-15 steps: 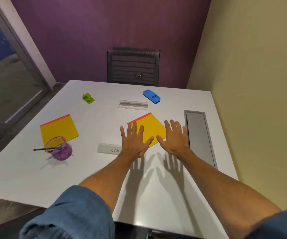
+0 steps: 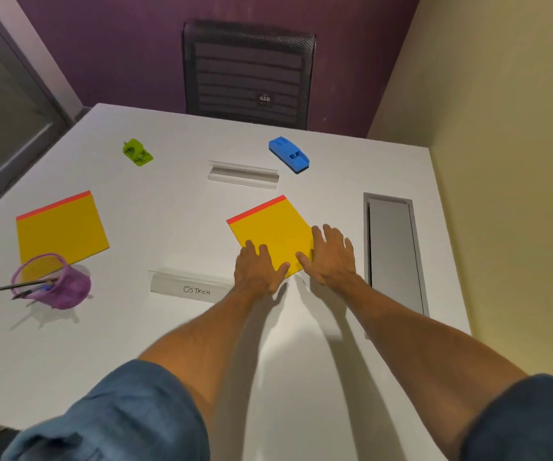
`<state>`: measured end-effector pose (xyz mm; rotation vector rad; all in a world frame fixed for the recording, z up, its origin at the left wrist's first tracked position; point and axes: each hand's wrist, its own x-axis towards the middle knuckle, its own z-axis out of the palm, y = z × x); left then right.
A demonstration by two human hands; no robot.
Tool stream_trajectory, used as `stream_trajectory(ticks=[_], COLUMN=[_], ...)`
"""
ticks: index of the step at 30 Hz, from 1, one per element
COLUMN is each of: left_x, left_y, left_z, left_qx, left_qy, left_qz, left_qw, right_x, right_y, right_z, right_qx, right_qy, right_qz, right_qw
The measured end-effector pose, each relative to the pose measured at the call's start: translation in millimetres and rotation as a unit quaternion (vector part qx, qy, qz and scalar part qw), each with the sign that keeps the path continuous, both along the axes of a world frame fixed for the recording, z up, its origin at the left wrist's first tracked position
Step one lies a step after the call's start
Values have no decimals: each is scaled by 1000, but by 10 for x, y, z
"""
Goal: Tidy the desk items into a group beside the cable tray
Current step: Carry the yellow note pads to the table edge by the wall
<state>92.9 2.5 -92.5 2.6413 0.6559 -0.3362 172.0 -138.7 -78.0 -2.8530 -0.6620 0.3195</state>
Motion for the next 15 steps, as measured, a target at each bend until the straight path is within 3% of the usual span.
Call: stream_trajectory(ticks=[10,15], left_x=[363,455], left_y=[9,-49], left_z=[-386,-392], left_qx=[-10,8], left_qy=[52,11], left_qz=[154,197], left_qw=[987,980], right_x=[494,574], right_y=[218,355], right_z=[-407,-513], right_qx=[18,-11], right_qy=[66,87], right_qz=[1,-22], right_qw=[998,996])
